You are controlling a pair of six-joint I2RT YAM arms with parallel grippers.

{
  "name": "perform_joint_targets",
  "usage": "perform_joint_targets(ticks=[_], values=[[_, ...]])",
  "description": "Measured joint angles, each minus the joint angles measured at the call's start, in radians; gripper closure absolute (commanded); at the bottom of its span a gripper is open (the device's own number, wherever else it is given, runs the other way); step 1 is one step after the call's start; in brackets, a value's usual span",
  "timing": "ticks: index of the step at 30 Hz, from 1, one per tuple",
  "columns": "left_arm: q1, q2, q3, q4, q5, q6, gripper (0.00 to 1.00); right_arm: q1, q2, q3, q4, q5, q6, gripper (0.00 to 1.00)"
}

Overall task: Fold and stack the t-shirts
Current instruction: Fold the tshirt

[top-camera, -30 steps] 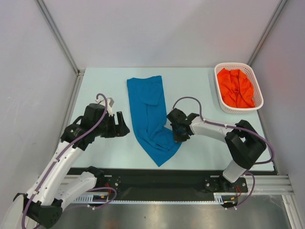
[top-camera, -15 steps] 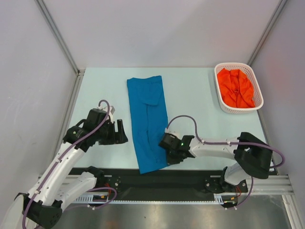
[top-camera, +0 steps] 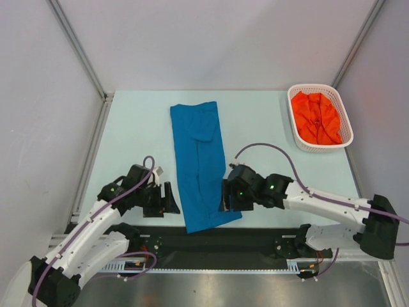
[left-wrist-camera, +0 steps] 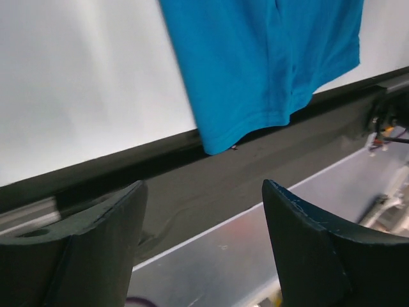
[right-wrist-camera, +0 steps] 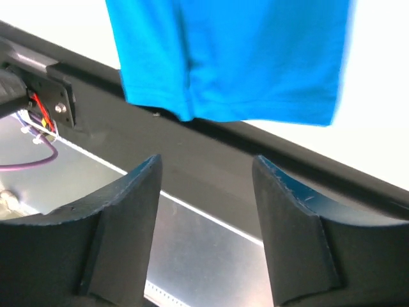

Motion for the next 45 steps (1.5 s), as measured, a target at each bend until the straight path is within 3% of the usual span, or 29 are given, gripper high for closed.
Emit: perform_joint_targets(ticks=[7, 11, 15, 27, 37, 45], values=[[-0.128, -0.066, -0.198, 0.191, 0.072, -0.244, 0.28, -0.328, -0.167, -0.232, 0.034, -0.218, -0.134, 0.34], [-0.231, -0.044, -0.241, 0.261, 0.054, -0.378, 0.30, -0.418, -0.167, -0.309, 0.052, -0.325, -0.196, 0.34], [-0.263, -0.026, -0.266, 0.288, 0.023, -0.499, 0.39, -0.439, -0.164, -0.330, 0.066, -0.386, -0.240, 0.35], [-0.385, 0.037, -0.309, 0.319, -0.133, -0.801, 0.48, -0.475, -0.158, -0.360, 0.112, -0.440, -0.282, 0.36], [-0.463, 0.102, -0.326, 0.446, -0.209, -0.881, 0.48, -0.482, -0.158, -0.383, 0.124, -0.450, -0.285, 0.37], [-0.502, 0.163, -0.366, 0.558, -0.210, -0.935, 0.62, -0.487, -0.156, -0.383, 0.127, -0.451, -0.285, 0.37]])
